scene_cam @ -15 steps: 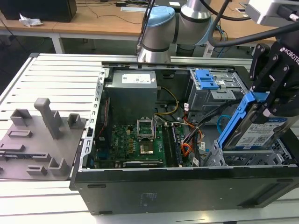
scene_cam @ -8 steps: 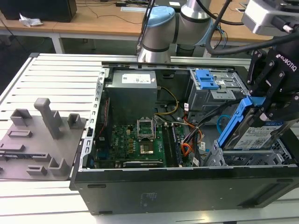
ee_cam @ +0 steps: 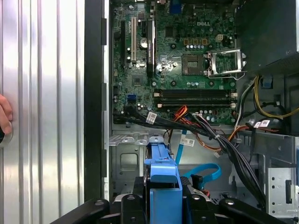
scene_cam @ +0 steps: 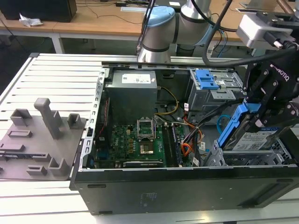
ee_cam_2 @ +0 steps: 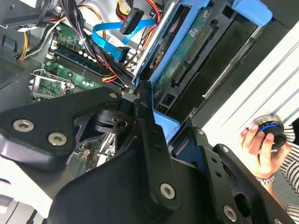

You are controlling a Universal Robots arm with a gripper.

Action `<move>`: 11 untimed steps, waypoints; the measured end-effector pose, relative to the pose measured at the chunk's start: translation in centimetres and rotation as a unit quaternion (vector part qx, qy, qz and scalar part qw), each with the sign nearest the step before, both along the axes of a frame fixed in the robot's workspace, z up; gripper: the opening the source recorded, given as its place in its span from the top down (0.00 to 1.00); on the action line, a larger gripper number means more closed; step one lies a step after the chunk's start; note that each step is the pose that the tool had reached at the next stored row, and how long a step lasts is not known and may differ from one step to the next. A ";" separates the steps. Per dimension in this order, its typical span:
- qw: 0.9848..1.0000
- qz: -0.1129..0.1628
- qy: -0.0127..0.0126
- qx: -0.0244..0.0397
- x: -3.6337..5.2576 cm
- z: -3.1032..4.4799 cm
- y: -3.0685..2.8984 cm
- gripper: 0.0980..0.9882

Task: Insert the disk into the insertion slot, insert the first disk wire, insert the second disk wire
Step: 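Insert the disk into the insertion slot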

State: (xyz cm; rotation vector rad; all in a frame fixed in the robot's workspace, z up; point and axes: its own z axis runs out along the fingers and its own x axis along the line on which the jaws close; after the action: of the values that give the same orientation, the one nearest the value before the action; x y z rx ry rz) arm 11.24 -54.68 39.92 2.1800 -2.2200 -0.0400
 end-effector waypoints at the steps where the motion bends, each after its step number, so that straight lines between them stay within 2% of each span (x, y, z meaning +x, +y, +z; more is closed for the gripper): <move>1: 1.000 0.000 0.000 0.000 0.00 -0.15 0.00 0.70; 9: 1.000 0.000 0.000 0.000 0.00 -0.28 0.00 0.70; 10: 1.000 0.000 0.000 0.000 0.00 -0.28 0.00 0.69; 11: 1.000 0.000 0.000 0.000 0.00 -0.29 0.00 0.62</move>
State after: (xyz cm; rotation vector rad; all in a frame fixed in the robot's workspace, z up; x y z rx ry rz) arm 11.24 -54.68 39.63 2.1801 -2.2200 -0.0403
